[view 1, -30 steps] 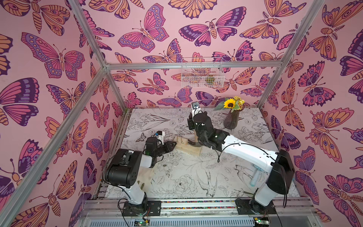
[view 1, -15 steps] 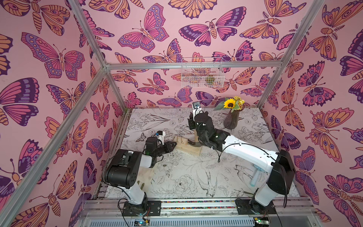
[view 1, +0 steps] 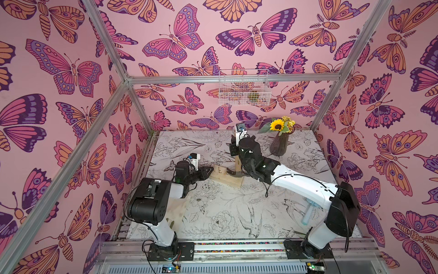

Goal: Use a claw hammer to pull out a nail
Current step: Remove the nail from the mounting plate.

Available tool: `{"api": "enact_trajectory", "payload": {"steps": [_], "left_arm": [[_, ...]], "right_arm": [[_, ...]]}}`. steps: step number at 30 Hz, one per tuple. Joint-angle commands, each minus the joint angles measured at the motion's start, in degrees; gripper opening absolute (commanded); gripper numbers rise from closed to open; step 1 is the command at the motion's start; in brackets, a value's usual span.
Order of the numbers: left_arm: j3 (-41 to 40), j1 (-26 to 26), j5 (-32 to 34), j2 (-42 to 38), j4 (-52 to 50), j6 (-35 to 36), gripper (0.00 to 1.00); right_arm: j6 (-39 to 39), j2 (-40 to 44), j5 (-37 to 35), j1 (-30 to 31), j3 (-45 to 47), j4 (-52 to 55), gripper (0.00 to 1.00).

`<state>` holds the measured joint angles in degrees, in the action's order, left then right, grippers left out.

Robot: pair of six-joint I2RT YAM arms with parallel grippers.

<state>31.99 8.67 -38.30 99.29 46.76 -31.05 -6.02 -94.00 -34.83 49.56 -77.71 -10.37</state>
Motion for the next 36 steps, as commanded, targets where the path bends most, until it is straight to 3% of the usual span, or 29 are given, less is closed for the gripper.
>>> {"api": "enact_trajectory", "payload": {"steps": [1, 11, 36], "left_arm": [[-1.2, -0.6, -2.3, 2.5, 4.7, 0.1, 0.36], [-2.0, -0.5, -5.7, 6.7, 10.4, -2.4, 0.28], [-8.5, -0.3, -6.5, 6.8, 15.9, -3.5, 0.23]], "right_arm": [[-6.7, -0.1, 4.4, -0.1, 2.5, 0.3, 0.00], [-7.9, 1.0, 5.2, -0.7, 6.0, -2.4, 0.00], [-17.5, 7.9, 10.5, -5.3, 20.4, -13.7, 0.00]]}}
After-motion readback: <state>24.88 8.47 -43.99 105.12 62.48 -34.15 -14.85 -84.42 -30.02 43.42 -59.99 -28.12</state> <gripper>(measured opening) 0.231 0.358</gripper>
